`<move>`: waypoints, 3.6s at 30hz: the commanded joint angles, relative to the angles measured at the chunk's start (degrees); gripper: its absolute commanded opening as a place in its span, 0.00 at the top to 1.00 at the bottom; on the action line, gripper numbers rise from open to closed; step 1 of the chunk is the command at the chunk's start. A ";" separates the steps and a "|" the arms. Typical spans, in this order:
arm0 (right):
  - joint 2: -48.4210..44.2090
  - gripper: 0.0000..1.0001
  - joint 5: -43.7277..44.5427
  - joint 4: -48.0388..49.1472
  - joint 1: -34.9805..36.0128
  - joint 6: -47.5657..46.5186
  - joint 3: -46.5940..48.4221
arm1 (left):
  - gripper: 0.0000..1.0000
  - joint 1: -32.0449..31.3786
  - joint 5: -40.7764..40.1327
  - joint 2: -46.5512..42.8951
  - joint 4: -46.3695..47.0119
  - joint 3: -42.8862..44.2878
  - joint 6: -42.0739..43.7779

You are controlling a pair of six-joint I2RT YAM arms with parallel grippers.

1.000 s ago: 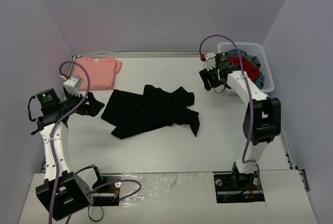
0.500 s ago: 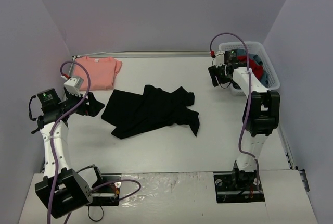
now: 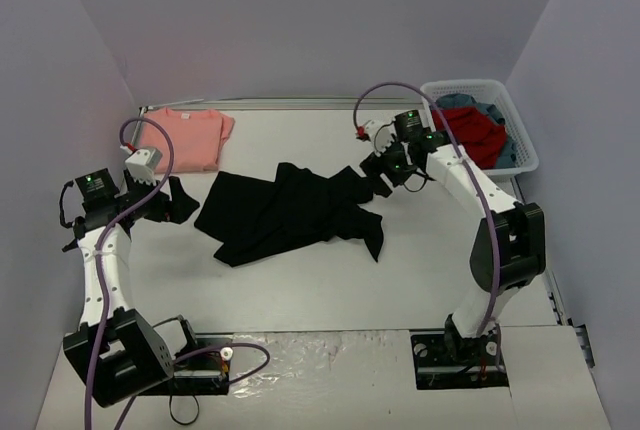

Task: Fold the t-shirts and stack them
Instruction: Flatten out the tshirt

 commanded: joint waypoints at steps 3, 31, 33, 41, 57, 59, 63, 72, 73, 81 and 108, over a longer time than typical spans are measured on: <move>-2.56 0.32 2.94 -5.02 7.29 -2.64 -6.86 | 0.06 -0.76 -1.54 0.59 -1.23 3.08 1.18; -2.37 1.00 8.83 -3.70 16.53 -0.54 -13.29 | 0.06 -3.83 -2.67 2.52 -2.55 3.69 1.80; -6.40 1.00 10.14 -3.96 16.53 0.25 -11.71 | 0.06 -4.27 -3.29 2.52 -2.98 3.87 2.50; -16.18 1.00 17.00 -1.42 11.79 5.00 -5.11 | 0.06 -10.77 -5.84 5.68 -7.37 6.41 6.45; -11.44 1.00 21.23 3.86 5.54 5.97 -10.91 | 0.13 -18.42 -16.30 20.27 -4.48 6.50 12.35; -11.27 1.00 21.23 3.95 5.54 6.15 -10.91 | 0.14 -18.77 -17.09 21.67 -3.87 6.50 11.47; -10.83 1.00 21.49 4.04 5.54 6.32 -11.00 | 0.14 -19.92 -20.87 23.96 -2.29 6.06 10.15; -8.89 1.00 21.40 4.39 5.54 6.76 -10.83 | 0.29 -22.99 -24.04 30.29 -3.78 6.94 8.92; -8.37 1.00 21.49 4.47 5.54 6.85 -10.74 | 0.32 -23.52 -24.12 30.56 -4.21 7.03 9.00; -7.31 1.00 22.02 4.83 5.54 6.76 -11.18 | 0.65 -26.77 -27.28 33.72 -7.12 9.14 9.62; -7.21 1.00 28.08 5.97 -0.70 5.88 9.47 | 0.98 -29.06 -32.03 25.99 -19.43 47.80 4.17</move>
